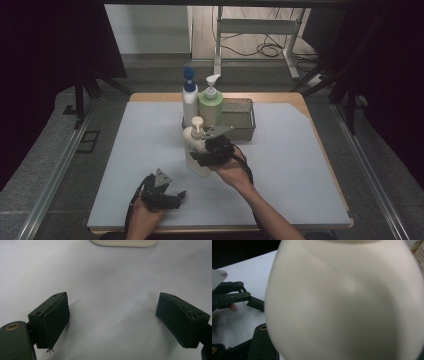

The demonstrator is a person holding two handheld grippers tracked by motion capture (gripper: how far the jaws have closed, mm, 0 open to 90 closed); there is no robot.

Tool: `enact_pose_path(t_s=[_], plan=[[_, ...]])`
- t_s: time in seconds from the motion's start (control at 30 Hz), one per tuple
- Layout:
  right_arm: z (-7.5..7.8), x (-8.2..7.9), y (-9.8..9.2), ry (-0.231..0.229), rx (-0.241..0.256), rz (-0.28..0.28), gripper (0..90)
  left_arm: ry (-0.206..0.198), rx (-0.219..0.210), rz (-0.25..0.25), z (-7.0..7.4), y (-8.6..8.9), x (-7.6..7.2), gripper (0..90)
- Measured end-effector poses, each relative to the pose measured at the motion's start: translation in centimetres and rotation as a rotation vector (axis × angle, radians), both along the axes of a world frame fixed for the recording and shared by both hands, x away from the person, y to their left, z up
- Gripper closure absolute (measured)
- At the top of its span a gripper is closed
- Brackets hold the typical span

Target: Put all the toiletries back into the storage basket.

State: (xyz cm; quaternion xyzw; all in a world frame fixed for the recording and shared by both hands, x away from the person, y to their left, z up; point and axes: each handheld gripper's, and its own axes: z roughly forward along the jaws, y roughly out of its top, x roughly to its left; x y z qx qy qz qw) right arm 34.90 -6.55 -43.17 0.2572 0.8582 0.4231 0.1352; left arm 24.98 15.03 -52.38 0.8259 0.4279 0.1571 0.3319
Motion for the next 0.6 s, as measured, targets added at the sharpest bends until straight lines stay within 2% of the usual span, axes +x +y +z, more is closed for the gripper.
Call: enact_pose_path(t_s=[0.4,0.6], plan=[[0.46,0.07,-0.43,0.023,-0.016,0.014,38.3,0.0,0.0,0.0,0.0,0.01,0.0,11.4],[1.01,-0.1,-0.85,0.016,-0.03,0.015,38.5,0.0,-0.002,0.0,-0.01,0.0,0.0,11.4]])
